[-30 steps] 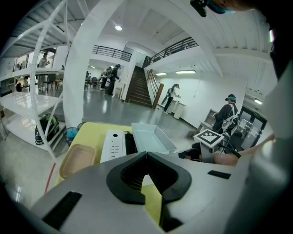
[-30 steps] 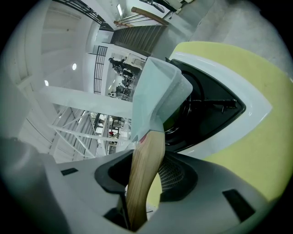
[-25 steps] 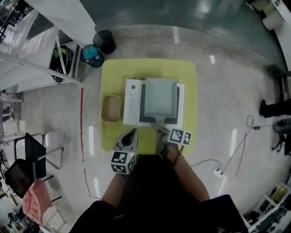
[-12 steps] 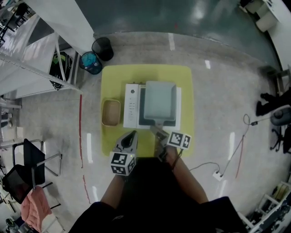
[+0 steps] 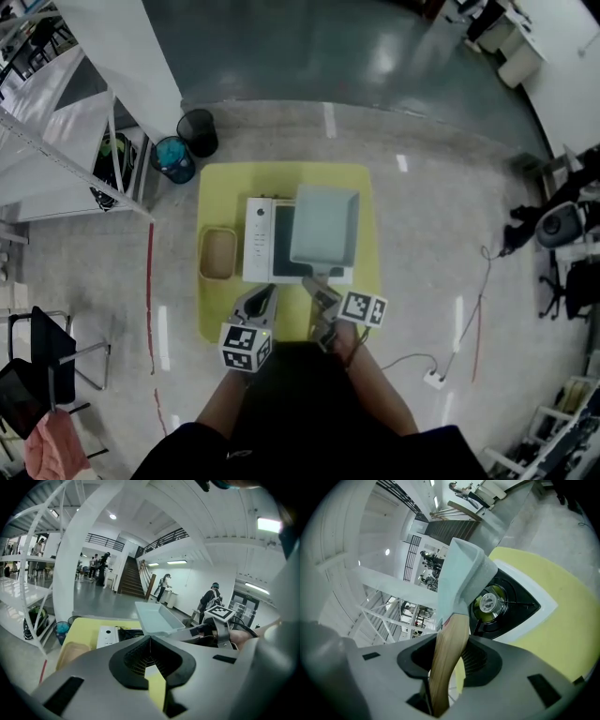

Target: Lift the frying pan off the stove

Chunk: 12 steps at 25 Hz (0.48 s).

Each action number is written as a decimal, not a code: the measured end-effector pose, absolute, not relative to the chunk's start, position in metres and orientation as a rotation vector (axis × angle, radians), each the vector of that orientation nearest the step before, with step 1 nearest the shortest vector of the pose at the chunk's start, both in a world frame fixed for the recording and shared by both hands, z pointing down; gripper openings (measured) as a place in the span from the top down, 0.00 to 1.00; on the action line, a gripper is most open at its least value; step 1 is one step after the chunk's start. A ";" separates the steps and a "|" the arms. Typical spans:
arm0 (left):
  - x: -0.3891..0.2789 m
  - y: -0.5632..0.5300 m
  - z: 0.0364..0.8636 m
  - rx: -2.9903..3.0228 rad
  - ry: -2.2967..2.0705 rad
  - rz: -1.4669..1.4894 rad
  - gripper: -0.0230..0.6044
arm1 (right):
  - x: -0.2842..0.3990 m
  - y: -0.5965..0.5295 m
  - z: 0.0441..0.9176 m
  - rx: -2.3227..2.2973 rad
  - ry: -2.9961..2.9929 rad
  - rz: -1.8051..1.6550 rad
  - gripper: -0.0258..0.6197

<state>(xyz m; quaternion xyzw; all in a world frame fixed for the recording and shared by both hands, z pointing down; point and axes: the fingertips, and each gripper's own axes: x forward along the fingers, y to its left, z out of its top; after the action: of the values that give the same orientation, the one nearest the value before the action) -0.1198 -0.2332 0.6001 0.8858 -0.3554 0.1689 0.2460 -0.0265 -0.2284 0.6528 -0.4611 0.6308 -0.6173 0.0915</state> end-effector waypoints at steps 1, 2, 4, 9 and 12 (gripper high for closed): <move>-0.119 -0.232 0.598 2.420 -0.970 0.455 0.89 | -0.025 -0.226 0.649 -1.373 1.877 -1.829 0.73; -0.118 -0.231 0.596 2.420 -0.971 0.449 0.89 | -0.024 -0.223 0.647 -1.375 1.879 -1.826 0.73; -0.117 -0.227 0.593 2.418 -0.977 0.439 0.89 | -0.023 -0.217 0.643 -1.375 1.887 -1.828 0.73; -0.115 -0.219 0.588 2.414 -1.015 0.430 0.89 | -0.026 -0.208 0.637 -1.332 1.935 -1.828 0.72; -0.114 -0.213 0.583 2.403 -1.054 0.424 0.89 | -0.030 -0.204 0.633 -1.293 1.968 -1.824 0.73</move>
<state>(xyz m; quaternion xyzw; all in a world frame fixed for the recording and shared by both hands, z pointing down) -0.1142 -0.2126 0.5833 0.8777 -0.3851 0.1548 0.2396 -0.0301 -0.2040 0.6328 -0.4327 0.6586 -0.6103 0.0814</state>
